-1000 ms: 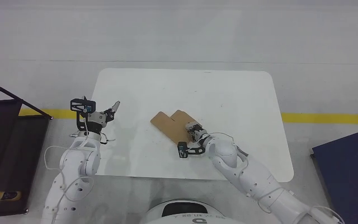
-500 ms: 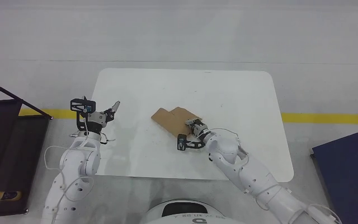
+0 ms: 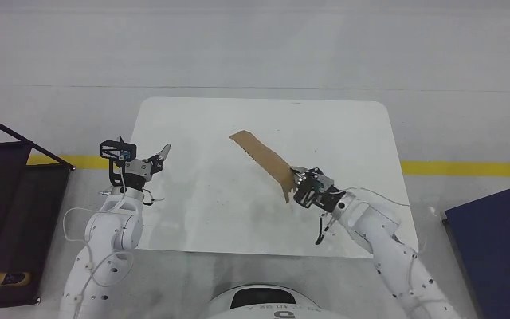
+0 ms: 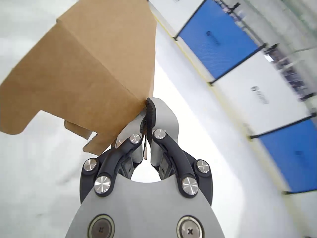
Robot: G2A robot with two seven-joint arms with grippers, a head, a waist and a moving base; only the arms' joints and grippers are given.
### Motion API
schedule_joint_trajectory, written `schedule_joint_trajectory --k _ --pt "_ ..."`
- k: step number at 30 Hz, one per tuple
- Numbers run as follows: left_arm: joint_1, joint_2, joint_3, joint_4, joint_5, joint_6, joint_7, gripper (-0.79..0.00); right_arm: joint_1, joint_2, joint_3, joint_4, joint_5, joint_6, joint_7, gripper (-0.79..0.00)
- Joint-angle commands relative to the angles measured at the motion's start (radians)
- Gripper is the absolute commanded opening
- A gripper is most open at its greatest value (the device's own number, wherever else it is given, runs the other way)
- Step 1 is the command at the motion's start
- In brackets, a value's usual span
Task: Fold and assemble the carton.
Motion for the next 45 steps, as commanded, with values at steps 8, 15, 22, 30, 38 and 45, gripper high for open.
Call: schedule_joint_trajectory --k 8,15,22,30,38,45 --pt "0.000 0.000 0.000 0.000 0.000 0.000 0.000 0.000 0.016 0.015 0.070 0.148 0.562 -0.416 0.068 -0.785" --pt "0.000 0.000 0.000 0.000 0.000 0.000 0.000 0.000 0.016 0.015 0.070 0.148 0.562 -0.416 0.068 -0.785" --pt "-0.024 -0.007 0.038 0.023 -0.042 -0.037 0.051 0.000 0.097 -0.013 -0.030 0.315 0.731 -0.378 -0.011 -0.785" --pt "-0.032 -0.025 0.110 -0.039 -0.523 -0.244 -0.107 0.000 0.250 -0.072 -0.179 0.521 0.842 -0.341 -0.160 -0.785" --pt "-0.057 -0.026 0.137 -0.057 -0.567 -0.283 -0.150 0.000 0.314 -0.109 -0.241 0.589 1.000 -0.449 -0.255 -0.785" --pt "-0.074 -0.025 0.142 -0.070 -0.571 -0.347 -0.142 0.000 0.329 -0.124 -0.294 0.544 1.112 -0.453 -0.248 -0.785"
